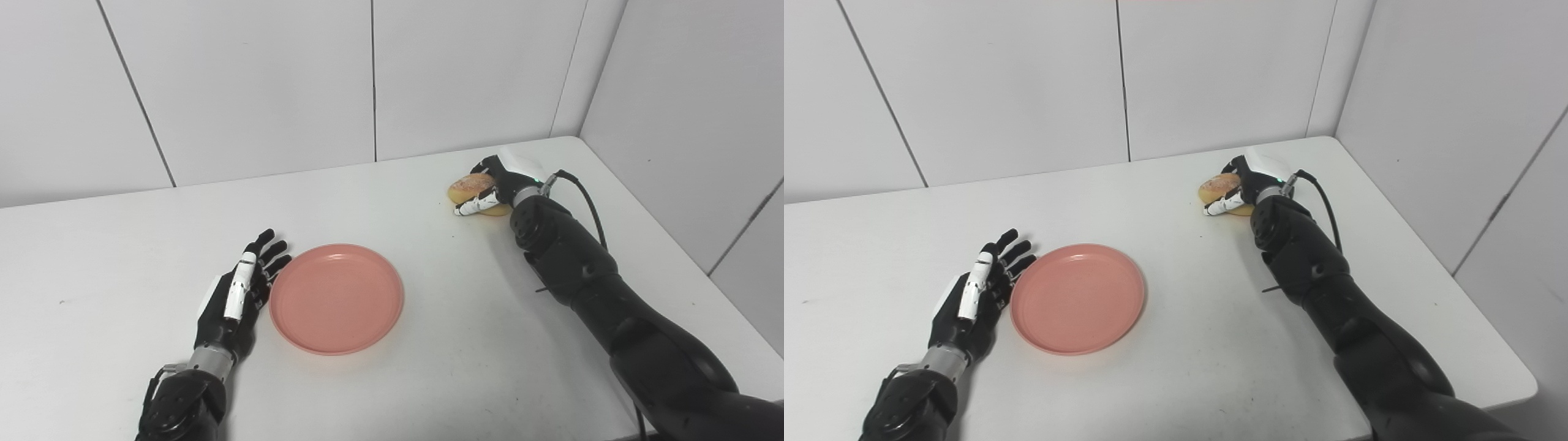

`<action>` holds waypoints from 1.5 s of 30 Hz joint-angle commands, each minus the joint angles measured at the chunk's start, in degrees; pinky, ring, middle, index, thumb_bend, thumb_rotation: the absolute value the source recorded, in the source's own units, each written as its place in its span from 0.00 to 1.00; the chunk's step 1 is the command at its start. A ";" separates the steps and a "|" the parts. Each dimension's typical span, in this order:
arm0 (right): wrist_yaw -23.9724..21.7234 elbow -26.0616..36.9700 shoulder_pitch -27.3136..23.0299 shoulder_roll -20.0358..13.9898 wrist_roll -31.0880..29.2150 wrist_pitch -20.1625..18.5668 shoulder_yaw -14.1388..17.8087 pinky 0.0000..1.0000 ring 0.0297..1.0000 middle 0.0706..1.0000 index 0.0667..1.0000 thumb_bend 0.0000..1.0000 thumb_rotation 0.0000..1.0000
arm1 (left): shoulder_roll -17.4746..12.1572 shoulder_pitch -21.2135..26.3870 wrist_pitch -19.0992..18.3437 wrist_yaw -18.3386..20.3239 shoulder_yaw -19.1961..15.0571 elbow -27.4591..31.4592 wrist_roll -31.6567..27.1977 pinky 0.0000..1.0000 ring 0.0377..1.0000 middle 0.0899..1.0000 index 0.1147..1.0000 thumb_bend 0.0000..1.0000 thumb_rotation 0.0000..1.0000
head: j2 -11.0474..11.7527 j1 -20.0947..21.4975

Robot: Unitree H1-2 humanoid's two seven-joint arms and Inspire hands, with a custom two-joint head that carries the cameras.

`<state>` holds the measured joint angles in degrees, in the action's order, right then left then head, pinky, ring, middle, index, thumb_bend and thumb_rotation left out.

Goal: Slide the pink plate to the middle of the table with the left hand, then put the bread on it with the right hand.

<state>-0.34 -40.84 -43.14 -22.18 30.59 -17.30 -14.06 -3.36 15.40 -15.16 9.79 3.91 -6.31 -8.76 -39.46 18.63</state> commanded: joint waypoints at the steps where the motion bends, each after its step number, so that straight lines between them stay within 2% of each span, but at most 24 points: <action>1: 0.40 0.74 -1.50 0.04 -1.33 2.81 0.67 0.32 0.36 0.40 0.45 0.50 0.15 | -0.11 -0.66 -2.71 -0.23 0.31 0.02 0.90 0.87 0.87 0.89 0.89 0.35 1.00 | -0.07 -0.01; 9: 2.38 2.99 -1.40 0.46 0.05 -0.73 0.41 0.25 0.30 0.36 0.44 0.48 0.15 | -0.18 -0.50 -2.84 -0.15 0.49 -0.20 0.98 0.87 0.87 0.89 0.90 0.35 1.00 | -0.17 -0.27; 14: 2.13 5.96 -0.80 -0.22 0.71 -1.23 0.33 0.19 0.24 0.30 0.44 0.48 0.15 | -0.21 -0.46 -2.66 -0.13 0.58 -0.46 1.01 0.87 0.87 0.89 0.90 0.35 1.00 | -0.20 -0.63; 15: 1.97 6.69 -0.65 -0.40 0.87 -1.38 0.32 0.21 0.27 0.32 0.44 0.48 0.15 | -0.19 -0.44 -2.73 -0.16 0.64 -0.43 1.05 0.87 0.87 0.89 0.90 0.36 1.00 | -0.26 -0.82; 18: 1.64 8.54 -0.24 -0.98 1.26 -1.08 0.31 0.19 0.24 0.30 0.44 0.49 0.15 | -0.05 -0.32 -2.91 -0.40 0.75 -0.47 1.26 0.87 0.88 0.89 0.90 0.35 1.00 | -0.61 -1.39; 19: 0.93 10.13 0.00 -1.18 1.06 -1.47 0.54 0.19 0.24 0.29 0.44 0.49 0.15 | -0.01 -0.27 -2.84 -0.49 0.82 -0.56 1.37 0.87 0.88 0.89 0.90 0.35 1.00 | -0.70 -1.71; 21: -0.16 12.88 0.43 -1.43 0.72 -2.27 0.94 0.25 0.32 0.38 0.44 0.49 0.15 | 0.06 -0.21 -2.70 -0.61 0.95 -0.69 1.53 0.86 0.88 0.89 0.90 0.35 1.00 | -0.49 -1.56; 23: -1.00 15.38 0.87 -1.61 0.75 -3.01 1.15 0.27 0.33 0.40 0.45 0.49 0.15 | 0.12 -0.18 -2.52 -0.66 0.98 -0.89 1.54 0.86 0.87 0.89 0.90 0.35 1.00 | -0.38 -1.50; 29: -2.36 22.41 1.73 -1.10 0.89 -4.26 1.85 0.21 0.26 0.31 0.44 0.49 0.15 | 0.20 -0.11 -2.24 -0.65 1.17 -1.13 1.55 0.86 0.88 0.89 0.90 0.35 1.00 | -0.35 -2.19; 33: -3.98 28.01 1.99 -0.38 2.25 -6.90 1.20 0.21 0.27 0.32 0.44 0.49 0.15 | 0.19 -0.04 -1.88 -0.68 1.39 -1.42 1.68 0.86 0.88 0.89 0.90 0.35 1.00 | -0.45 -2.52; 35: -4.56 29.81 2.08 -0.12 2.41 -7.16 1.15 0.19 0.23 0.28 0.44 0.49 0.15 | 0.24 0.01 -1.85 -0.64 1.42 -1.55 1.60 0.87 0.88 0.89 0.90 0.35 1.00 | -0.54 -2.86; 43: -9.90 41.61 2.84 2.47 3.78 -8.83 -1.94 0.26 0.31 0.37 0.45 0.49 0.15 | 1.23 0.06 -1.96 -1.62 1.74 -1.08 2.32 0.86 0.88 0.89 0.90 0.34 1.00 | -1.30 -6.24; 45: -10.83 43.58 3.37 3.61 4.09 -8.98 -2.74 0.24 0.28 0.34 0.45 0.49 0.14 | 1.56 0.16 -2.11 -1.89 1.69 -1.11 2.51 0.87 0.88 0.89 0.90 0.34 1.00 | -1.62 -7.25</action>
<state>-10.83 0.08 -38.29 -19.17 33.87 -26.21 -16.67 -2.41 15.54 -14.92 8.28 4.92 -6.51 -7.48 -40.78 12.31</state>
